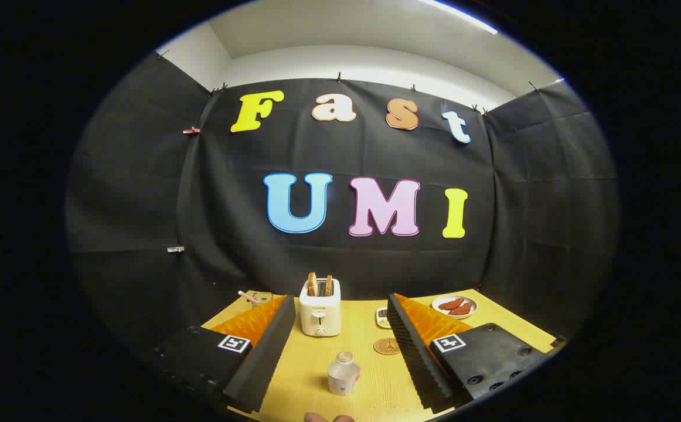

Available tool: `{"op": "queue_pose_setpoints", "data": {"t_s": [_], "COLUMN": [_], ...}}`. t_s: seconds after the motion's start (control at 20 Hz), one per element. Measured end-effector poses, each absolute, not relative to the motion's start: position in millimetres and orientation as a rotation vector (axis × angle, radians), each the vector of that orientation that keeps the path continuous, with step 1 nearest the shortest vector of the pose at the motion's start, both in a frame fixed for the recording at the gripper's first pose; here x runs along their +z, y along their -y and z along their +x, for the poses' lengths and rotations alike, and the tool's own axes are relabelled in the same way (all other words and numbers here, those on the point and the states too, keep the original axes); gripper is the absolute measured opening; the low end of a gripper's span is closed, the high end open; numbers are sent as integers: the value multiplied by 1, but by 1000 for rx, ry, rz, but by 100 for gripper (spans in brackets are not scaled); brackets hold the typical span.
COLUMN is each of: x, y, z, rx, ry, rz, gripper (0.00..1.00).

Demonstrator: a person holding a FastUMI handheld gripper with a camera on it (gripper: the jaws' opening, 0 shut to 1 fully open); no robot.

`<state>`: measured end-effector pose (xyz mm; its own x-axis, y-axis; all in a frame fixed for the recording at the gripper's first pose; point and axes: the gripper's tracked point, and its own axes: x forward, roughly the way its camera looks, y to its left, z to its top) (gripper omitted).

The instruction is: Take the bottle from table, then pour the juice into the cup, finally place the bottle on the coaster

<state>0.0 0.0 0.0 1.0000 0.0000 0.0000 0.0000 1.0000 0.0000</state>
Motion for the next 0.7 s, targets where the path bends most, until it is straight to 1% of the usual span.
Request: {"op": "queue_pose_setpoints", "data": {"t_s": [0.7], "x": [-10], "y": [-4], "z": [-2], "rx": [-5], "ry": [-28], "rz": [-21], "gripper": [97]}}
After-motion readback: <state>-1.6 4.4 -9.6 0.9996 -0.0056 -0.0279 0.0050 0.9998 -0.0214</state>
